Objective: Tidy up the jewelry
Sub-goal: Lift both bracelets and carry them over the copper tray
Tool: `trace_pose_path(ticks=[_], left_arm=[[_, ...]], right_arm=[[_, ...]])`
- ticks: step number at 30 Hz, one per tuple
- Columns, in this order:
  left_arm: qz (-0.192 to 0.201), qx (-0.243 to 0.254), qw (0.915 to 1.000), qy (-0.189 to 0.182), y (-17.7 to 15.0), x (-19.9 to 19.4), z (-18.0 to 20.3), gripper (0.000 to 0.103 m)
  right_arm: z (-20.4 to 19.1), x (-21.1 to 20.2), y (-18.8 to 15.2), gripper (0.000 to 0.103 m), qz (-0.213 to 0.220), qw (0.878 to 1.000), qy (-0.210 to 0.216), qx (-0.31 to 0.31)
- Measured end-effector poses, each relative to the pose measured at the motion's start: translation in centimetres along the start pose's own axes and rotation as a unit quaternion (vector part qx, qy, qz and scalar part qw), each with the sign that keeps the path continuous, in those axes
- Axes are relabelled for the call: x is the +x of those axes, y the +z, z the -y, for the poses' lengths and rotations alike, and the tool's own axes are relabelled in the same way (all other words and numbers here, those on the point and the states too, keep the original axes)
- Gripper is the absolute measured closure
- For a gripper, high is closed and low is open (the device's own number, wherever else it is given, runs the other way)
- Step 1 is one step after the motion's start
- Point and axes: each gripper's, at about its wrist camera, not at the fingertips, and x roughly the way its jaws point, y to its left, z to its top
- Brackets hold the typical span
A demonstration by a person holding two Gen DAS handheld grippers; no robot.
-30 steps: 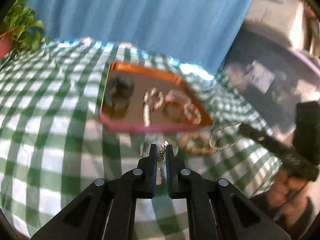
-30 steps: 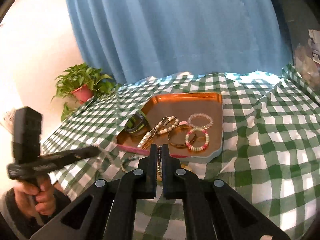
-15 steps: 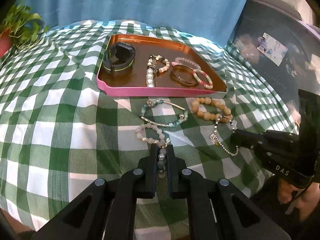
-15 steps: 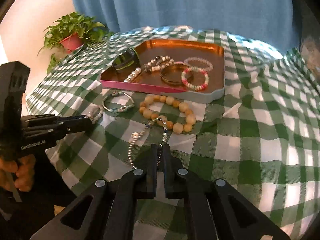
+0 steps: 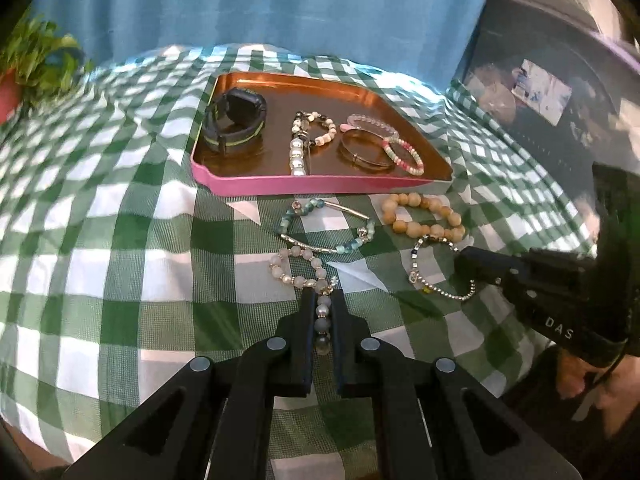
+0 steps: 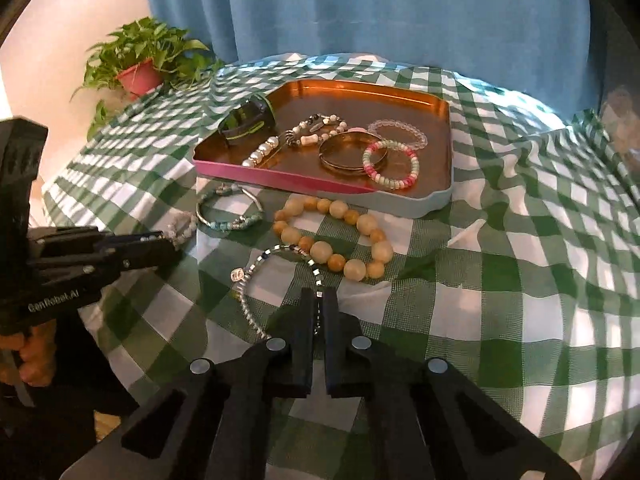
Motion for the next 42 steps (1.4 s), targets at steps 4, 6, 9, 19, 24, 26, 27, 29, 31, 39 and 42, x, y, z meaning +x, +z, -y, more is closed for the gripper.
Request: trace_pose_path(ticks=[4, 6, 9, 19, 24, 26, 27, 29, 31, 39, 42], left_arm=[[-0.012, -0.052, 0.9979, -0.037, 0.3, 0.1, -1.5, 0.096], [-0.012, -0.061, 0.9973, -0.038, 0.4, 0.1, -1.7, 0.097], [-0.003, -0.051, 0.9983, -0.029, 0.4, -0.7, -1.1, 0.097], [0.010, -0.003, 0.9990, 0.044, 1.6, -2.8, 3.3, 0.097], [0.035, 0.012, 0.9980, 0.051, 2.2, -5.1, 5.2, 0.097], [0.049, 0.023, 0.9972, 0.051, 2.5, -6.5, 6.2, 0.097], [0.056, 0.027, 0.9966, 0.054, 2.6, -7.2, 6.5, 0.097], [0.071, 0.030, 0.9955, 0.055, 3.0, -8.9, 7.2, 0.097], [0.086, 0.028, 0.9944, 0.054, 3.3, -10.5, 7.7, 0.097], [0.167, 0.040, 0.9834, 0.059, 3.4, -17.6, 11.3, 0.097], [0.200, 0.058, 0.9762, 0.061, 3.2, -20.4, 12.9, 0.097]], right_arm=[[0.7, -0.8, 0.1, 0.100, 0.017, 1.000, 0.005, 0.021], [0.7, -1.3, 0.2, 0.100, 0.027, 0.999, 0.000, 0.022], [0.4, -2.3, 0.3, 0.100, 0.039, 0.999, 0.000, 0.020], [-1.3, -5.7, 1.9, 0.100, 0.078, 0.996, -0.043, 0.019], [-2.5, -7.3, 2.0, 0.100, 0.081, 0.994, -0.064, 0.024], [-2.8, -8.1, 1.8, 0.100, 0.082, 0.994, -0.064, 0.037], [-2.9, -8.6, 1.7, 0.100, 0.084, 0.993, -0.066, 0.044], [-3.3, -9.7, 1.6, 0.100, 0.089, 0.993, -0.062, 0.053], [-3.9, -11.5, 1.5, 0.100, 0.102, 0.991, -0.064, 0.054], [-6.5, -18.6, 2.6, 0.100, 0.165, 0.983, -0.055, 0.060], [-8.1, -21.1, 3.1, 0.100, 0.190, 0.980, -0.052, 0.041]])
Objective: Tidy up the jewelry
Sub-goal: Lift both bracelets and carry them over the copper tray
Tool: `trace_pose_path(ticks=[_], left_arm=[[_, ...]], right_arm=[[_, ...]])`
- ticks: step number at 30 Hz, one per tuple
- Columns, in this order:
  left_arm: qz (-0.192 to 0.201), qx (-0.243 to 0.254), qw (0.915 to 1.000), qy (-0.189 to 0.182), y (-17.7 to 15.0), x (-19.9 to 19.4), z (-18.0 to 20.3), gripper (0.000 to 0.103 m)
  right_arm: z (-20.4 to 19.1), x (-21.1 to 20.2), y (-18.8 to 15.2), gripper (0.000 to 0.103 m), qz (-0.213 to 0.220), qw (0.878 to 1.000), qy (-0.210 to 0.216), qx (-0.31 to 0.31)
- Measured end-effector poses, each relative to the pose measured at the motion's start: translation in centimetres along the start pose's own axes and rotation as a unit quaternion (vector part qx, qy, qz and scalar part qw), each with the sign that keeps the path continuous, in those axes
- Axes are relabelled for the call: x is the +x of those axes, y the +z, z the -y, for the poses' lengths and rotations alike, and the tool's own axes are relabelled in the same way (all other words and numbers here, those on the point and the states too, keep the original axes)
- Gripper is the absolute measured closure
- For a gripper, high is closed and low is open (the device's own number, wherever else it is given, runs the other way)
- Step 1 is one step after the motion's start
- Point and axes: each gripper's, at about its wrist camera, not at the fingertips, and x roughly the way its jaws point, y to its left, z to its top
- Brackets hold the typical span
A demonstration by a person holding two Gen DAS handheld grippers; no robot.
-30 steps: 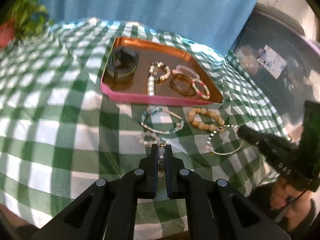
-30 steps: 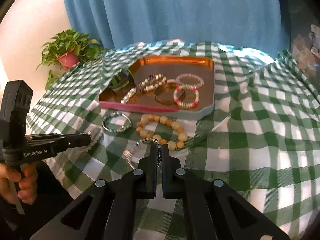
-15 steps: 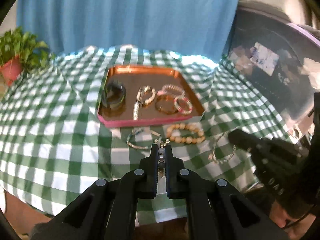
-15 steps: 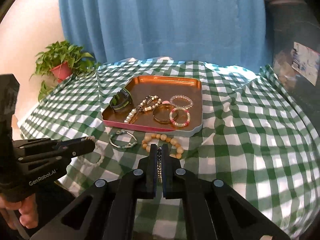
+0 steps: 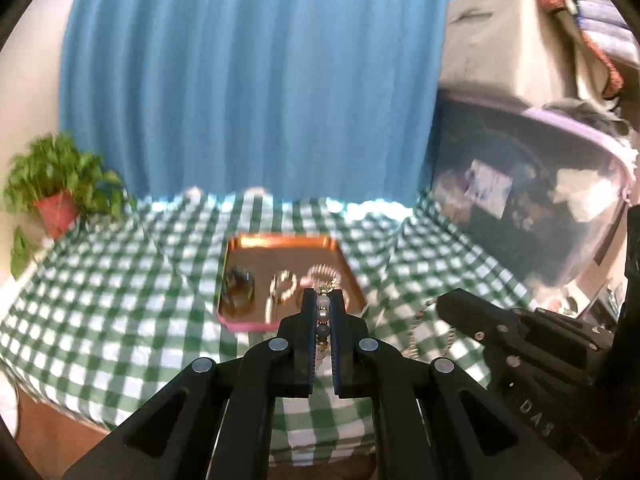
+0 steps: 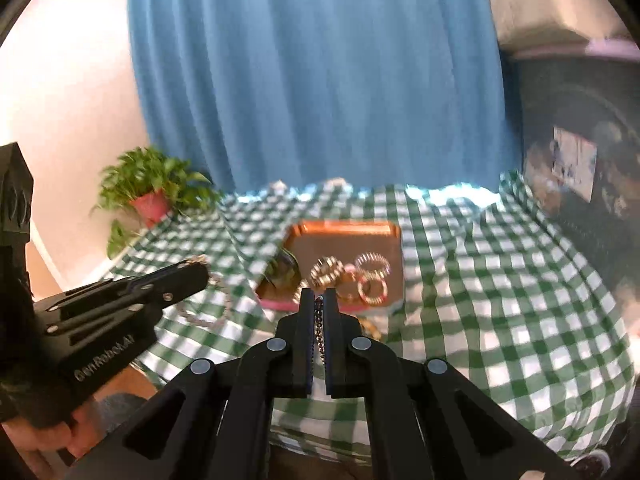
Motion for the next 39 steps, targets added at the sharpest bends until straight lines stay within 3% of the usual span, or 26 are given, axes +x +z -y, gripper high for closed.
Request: trace_pose_path(ticks=[6, 13, 17, 32, 39], left_arm=[[0.063, 0.026, 0.9976, -0.006, 2.2, -5.0, 1.5, 0.097], [0.076, 0.021, 0.9967, -0.019, 3.1, -5.9, 0.6, 0.097], [0.066, 0.018, 0.9975, -0.020, 2.9, -4.7, -0.3, 0.097], [-0.041, -0.044, 0.9981, -0.017, -0.7, 6.6, -5.6, 0.097], [-0.041, -0.051, 0.9970, -0.043, 2.5, 11.1, -7.5, 0.097]], right_arm=[[-2.0, -4.7, 2.2, 0.100, 0.054, 0.998, 0.020, -0.022], [-2.8, -6.5, 3.2, 0.100, 0.079, 0.996, 0.039, -0.033], [-2.8, -5.1, 2.8, 0.100, 0.066, 0.996, 0.045, -0.034], [0.2, 4.7, 0.1, 0.100, -0.015, 0.999, 0.040, -0.005], [1.1, 9.1, 2.4, 0.100, -0.025, 0.999, 0.034, -0.027]])
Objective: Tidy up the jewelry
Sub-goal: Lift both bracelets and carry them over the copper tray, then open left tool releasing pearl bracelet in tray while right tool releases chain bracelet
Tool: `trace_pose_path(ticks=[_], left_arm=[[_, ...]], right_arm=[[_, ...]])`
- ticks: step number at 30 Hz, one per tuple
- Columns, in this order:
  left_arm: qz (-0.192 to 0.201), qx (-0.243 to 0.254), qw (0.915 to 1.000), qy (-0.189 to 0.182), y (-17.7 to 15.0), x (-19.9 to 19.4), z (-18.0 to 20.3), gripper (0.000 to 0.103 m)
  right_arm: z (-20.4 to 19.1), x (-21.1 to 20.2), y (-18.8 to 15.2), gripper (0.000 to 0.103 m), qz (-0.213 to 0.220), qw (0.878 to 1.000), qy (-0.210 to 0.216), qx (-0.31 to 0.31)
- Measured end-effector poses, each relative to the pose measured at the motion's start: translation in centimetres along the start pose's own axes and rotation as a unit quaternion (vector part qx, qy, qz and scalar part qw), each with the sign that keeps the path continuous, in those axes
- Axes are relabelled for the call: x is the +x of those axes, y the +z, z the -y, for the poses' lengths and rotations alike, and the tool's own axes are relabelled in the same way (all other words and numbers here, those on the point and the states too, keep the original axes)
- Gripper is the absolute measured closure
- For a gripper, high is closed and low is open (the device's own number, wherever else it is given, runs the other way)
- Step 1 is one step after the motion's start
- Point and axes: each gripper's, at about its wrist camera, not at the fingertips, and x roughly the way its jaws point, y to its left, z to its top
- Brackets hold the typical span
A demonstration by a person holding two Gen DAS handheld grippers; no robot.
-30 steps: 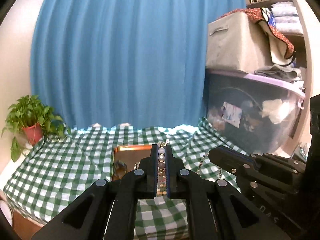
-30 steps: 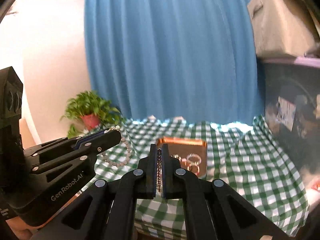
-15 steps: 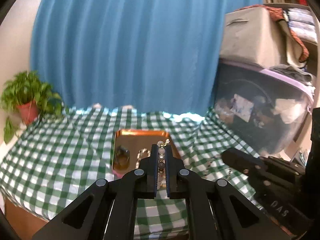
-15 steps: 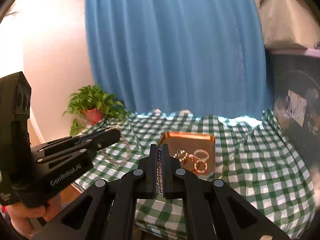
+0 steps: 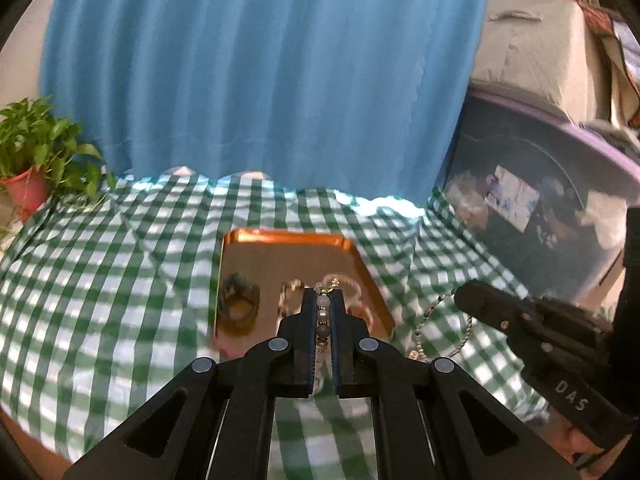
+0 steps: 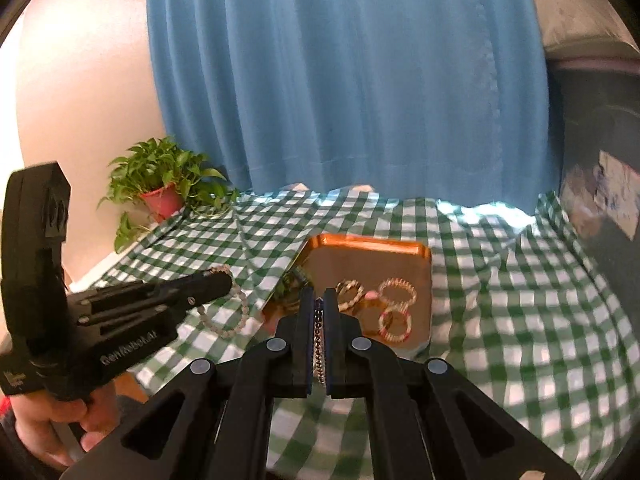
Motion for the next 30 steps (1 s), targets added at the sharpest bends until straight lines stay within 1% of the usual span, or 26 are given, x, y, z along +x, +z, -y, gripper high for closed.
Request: trace_pose_path(ticks=[2, 3, 4, 5, 7, 8, 9, 11, 12, 14, 15, 16, 17, 20, 22, 25, 27, 29, 30], left_arm=[[0.011, -0.008, 0.9999, -0.003, 1.4, 0.8, -0.8, 0.097], [0.028, -0.014, 0.9995, 0.006, 2.2, 1.3, -1.3, 0.097], [0.035, -0.018, 0.9992, 0.012, 2.7, 1.8, -1.7, 0.097], [0.034, -0.023, 0.9991, 0.011, 3.0, 2.3, -2.1, 0.097], [0.028, -0.044, 0.9986, -0.002, 3.3, 3.7, -3.0, 0.097], [0.023, -0.054, 0.9983, -0.006, 3.0, 4.5, -3.4, 0.097], [0.009, -0.059, 0.9982, -0.009, 2.4, 5.7, -3.8, 0.097], [-0.007, -0.064, 0.9979, -0.008, 0.9, 7.4, -4.4, 0.097], [-0.017, -0.059, 0.9981, -0.001, 0.1, 8.3, -4.6, 0.097], [-0.036, -0.044, 0.9980, 0.030, -1.7, 10.1, -5.0, 0.097], [-0.051, -0.045, 0.9971, 0.033, -2.3, 10.9, -5.3, 0.097], [-0.070, -0.052, 0.9958, 0.027, -3.0, 11.8, -5.9, 0.097], [-0.077, -0.056, 0.9952, 0.023, -3.5, 12.3, -6.2, 0.097], [-0.090, -0.045, 0.9945, 0.030, -4.4, 13.5, -6.7, 0.097], [-0.100, -0.040, 0.9935, 0.036, -5.0, 14.3, -7.0, 0.097], [-0.115, -0.023, 0.9916, 0.055, -5.8, 15.3, -7.2, 0.097], [-0.132, -0.030, 0.9894, 0.052, -6.4, 16.1, -7.6, 0.097], [-0.150, -0.030, 0.9869, 0.052, -7.3, 17.1, -7.8, 0.097], [-0.138, -0.023, 0.9888, 0.052, -7.4, 17.1, -7.6, 0.097]], right_arm=[[0.8, 1.3, 1.2, 0.100, 0.010, 1.000, 0.001, 0.000], [1.4, 2.2, 1.9, 0.100, 0.017, 1.000, -0.004, 0.006], [1.9, 2.9, 2.5, 0.100, 0.019, 1.000, -0.005, 0.011], [2.4, 3.7, 3.0, 0.100, 0.020, 1.000, -0.001, 0.019], [3.2, 5.1, 3.6, 0.100, 0.021, 0.999, 0.005, 0.034], [3.6, 6.0, 3.8, 0.100, 0.022, 0.999, 0.008, 0.039], [3.8, 6.5, 3.7, 0.100, 0.021, 0.999, 0.010, 0.041], [4.3, 8.2, 2.9, 0.100, 0.011, 0.999, 0.019, 0.048], [4.5, 9.1, 2.3, 0.100, 0.004, 0.998, 0.024, 0.052], [4.8, 10.7, 0.9, 0.100, -0.011, 0.998, 0.036, 0.056], [5.0, 12.1, -0.1, 0.100, -0.031, 0.997, 0.040, 0.058], [5.1, 13.1, -0.9, 0.100, -0.045, 0.996, 0.040, 0.060], [5.2, 14.0, -1.5, 0.100, -0.058, 0.995, 0.046, 0.062], [4.9, 16.2, -2.9, 0.100, -0.093, 0.993, 0.060, 0.051], [4.4, 17.0, -3.5, 0.100, -0.103, 0.992, 0.059, 0.043], [3.7, 18.6, -4.5, 0.100, -0.123, 0.990, 0.058, 0.042], [3.2, 19.9, -5.3, 0.100, -0.145, 0.986, 0.063, 0.044], [2.7, 20.8, -5.7, 0.100, -0.156, 0.986, 0.054, 0.033], [2.2, 21.1, -5.9, 0.100, -0.158, 0.986, 0.045, 0.025]])
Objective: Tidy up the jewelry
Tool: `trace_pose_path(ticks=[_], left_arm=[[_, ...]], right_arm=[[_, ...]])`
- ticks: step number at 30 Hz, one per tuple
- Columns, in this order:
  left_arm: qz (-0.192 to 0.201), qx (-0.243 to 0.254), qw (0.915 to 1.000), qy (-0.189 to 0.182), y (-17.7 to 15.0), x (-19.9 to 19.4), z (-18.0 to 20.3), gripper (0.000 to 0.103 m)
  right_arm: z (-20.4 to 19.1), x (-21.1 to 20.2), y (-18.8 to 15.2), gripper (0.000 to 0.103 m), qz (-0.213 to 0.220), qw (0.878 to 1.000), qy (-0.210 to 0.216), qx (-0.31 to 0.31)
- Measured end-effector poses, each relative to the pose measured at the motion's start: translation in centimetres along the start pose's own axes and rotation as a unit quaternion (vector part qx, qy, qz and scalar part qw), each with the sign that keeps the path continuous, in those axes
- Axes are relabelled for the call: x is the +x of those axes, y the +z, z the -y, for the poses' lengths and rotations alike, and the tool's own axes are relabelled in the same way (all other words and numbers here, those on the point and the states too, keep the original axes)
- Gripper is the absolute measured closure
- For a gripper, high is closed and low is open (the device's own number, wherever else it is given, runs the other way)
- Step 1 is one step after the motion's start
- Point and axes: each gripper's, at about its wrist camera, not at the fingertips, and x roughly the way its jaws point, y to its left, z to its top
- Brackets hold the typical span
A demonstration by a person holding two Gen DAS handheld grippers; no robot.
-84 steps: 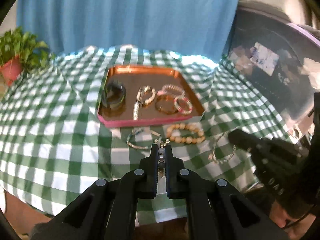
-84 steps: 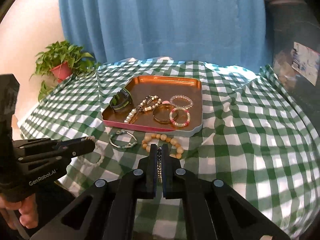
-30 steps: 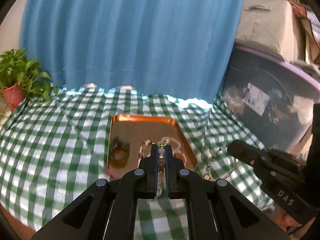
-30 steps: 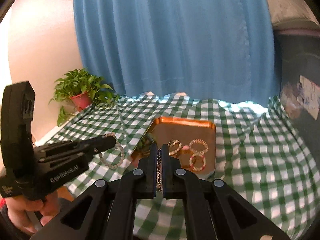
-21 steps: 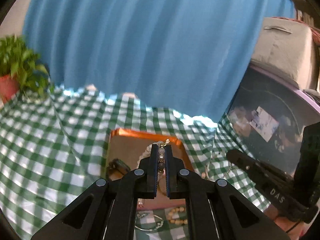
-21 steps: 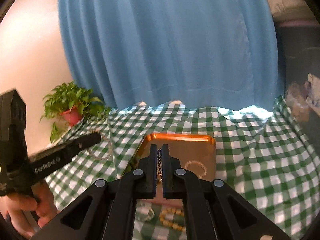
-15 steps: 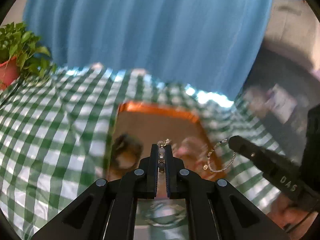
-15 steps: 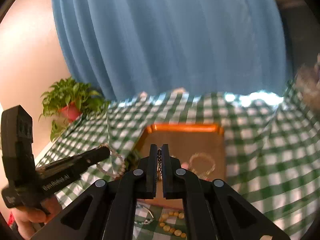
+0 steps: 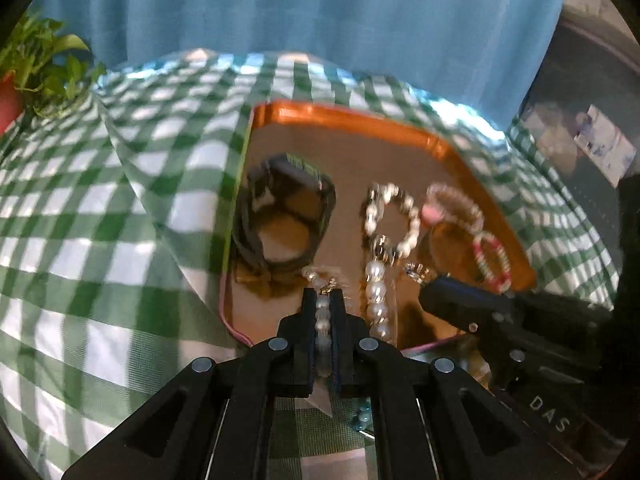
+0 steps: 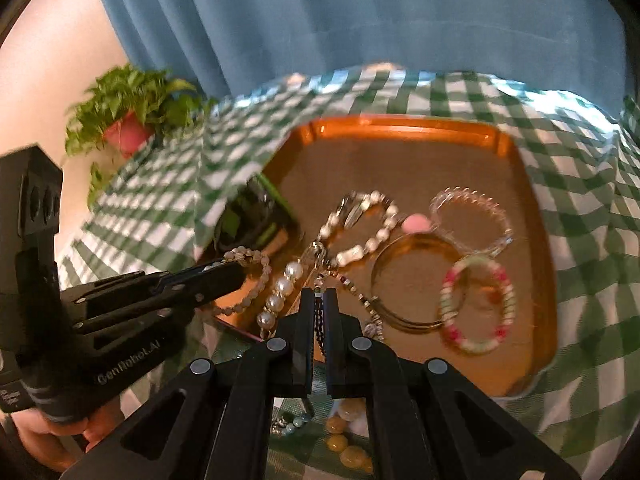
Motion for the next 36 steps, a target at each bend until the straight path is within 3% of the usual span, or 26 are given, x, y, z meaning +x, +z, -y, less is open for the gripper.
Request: trace_pose_path(ticks=[7, 9, 10, 11, 12, 13, 14, 17, 24, 30, 36], left_arm=[[0.005, 0.003, 0.9999, 0.012, 1.4, 1.4, 0.1, 0.095], [0.003, 0.004, 0.9998, 0.018, 1.9, 1.7, 0.3, 0.094], [0.000, 0.003, 0.9998, 0.019, 2.0, 1.8, 0.4, 0.089], [-0.004, 0.003, 0.9998, 0.017, 1.9, 1.6, 0.6, 0.078], [-0.005, -0.001, 0.9996, 0.026, 1.9, 1.4, 0.7, 0.072], [-0.003, -0.007, 0.9990, 0.044, 1.5, 1.0, 0.7, 0.053], [0.004, -0.011, 0.9987, 0.050, 1.1, 0.6, 0.6, 0.042], [0.028, -0.016, 0.9988, 0.037, -0.1, -1.1, 0.8, 0.038], [0.036, -0.005, 0.9986, 0.038, -1.0, -4.5, 3.3, 0.032], [0.039, 0.026, 0.9951, 0.087, -4.0, -8.3, 5.8, 0.029], [0.048, 0.004, 0.9957, 0.079, -6.3, -12.1, 5.4, 0.028]], right_arm=[[0.8, 0.7, 0.2, 0.100, -0.010, 0.999, -0.029, -0.011], [1.5, 0.8, 0.4, 0.098, -0.009, 1.000, -0.018, -0.002], [1.8, 0.7, 0.5, 0.096, -0.008, 1.000, -0.013, 0.001], [2.1, 0.7, 0.6, 0.086, -0.007, 1.000, -0.008, 0.007], [2.3, 0.5, 0.7, 0.065, -0.003, 1.000, -0.001, 0.015], [2.5, 0.2, 0.8, 0.062, 0.003, 1.000, -0.011, 0.022], [2.7, -0.2, 0.8, 0.059, 0.010, 0.999, -0.016, 0.026], [3.4, -1.7, 0.6, 0.054, 0.033, 0.998, 0.000, 0.045], [2.9, -5.2, -0.2, 0.049, 0.073, 0.996, 0.012, 0.049], [1.1, -8.3, -2.4, 0.048, 0.080, 0.996, 0.006, 0.034], [-1.8, -12.2, -4.5, 0.048, 0.114, 0.993, 0.002, 0.019]])
